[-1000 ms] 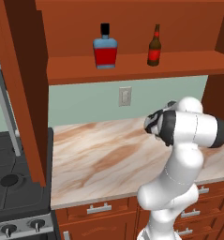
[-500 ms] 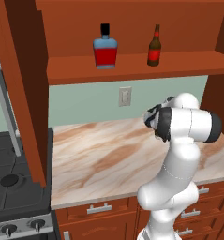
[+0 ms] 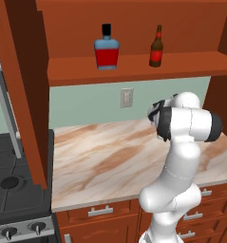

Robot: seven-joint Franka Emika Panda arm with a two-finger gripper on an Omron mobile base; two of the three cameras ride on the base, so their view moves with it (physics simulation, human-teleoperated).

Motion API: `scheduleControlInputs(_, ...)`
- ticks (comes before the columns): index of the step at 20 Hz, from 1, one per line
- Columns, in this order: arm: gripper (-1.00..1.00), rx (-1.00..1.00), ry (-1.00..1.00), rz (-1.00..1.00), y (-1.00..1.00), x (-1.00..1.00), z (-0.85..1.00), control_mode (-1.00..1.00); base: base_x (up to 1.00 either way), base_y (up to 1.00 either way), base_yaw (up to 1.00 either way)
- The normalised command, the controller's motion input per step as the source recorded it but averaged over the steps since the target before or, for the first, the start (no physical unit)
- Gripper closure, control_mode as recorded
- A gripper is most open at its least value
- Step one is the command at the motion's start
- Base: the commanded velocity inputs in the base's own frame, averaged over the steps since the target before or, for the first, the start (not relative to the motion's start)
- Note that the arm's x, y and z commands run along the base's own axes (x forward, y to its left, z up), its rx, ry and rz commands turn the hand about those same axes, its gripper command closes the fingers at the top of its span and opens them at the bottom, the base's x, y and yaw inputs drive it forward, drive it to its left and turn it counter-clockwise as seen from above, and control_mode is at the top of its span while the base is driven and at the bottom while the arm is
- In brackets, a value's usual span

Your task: Sort all alcoholic drinks to one cabinet, and non-alcoholic drinks to the other.

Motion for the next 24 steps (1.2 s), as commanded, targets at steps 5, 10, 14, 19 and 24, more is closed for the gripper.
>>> scheduleControlInputs(5,1.00,0.01,-0.18,0.00,0.00,-0.11,-0.14,-1.00,0.00,0.00,0.00)
scheduleControlInputs(10,1.00,0.00,-0.23,0.00,0.00,-0.24,-0.08,-1.00,0.00,0.00,0.00)
scheduleControlInputs(14,1.00,0.00,-0.15,0.00,0.00,-0.26,-0.01,-1.00,0.00,0.00,0.00)
scheduleControlInputs(19,1.00,0.00,-0.09,0.00,0.00,-0.34,0.25,-1.00,0.00,0.00,0.00)
scheduleControlInputs(24,1.00,-0.01,-0.04,0.00,0.00,-0.31,0.46,-1.00,0.00,0.00,0.00)
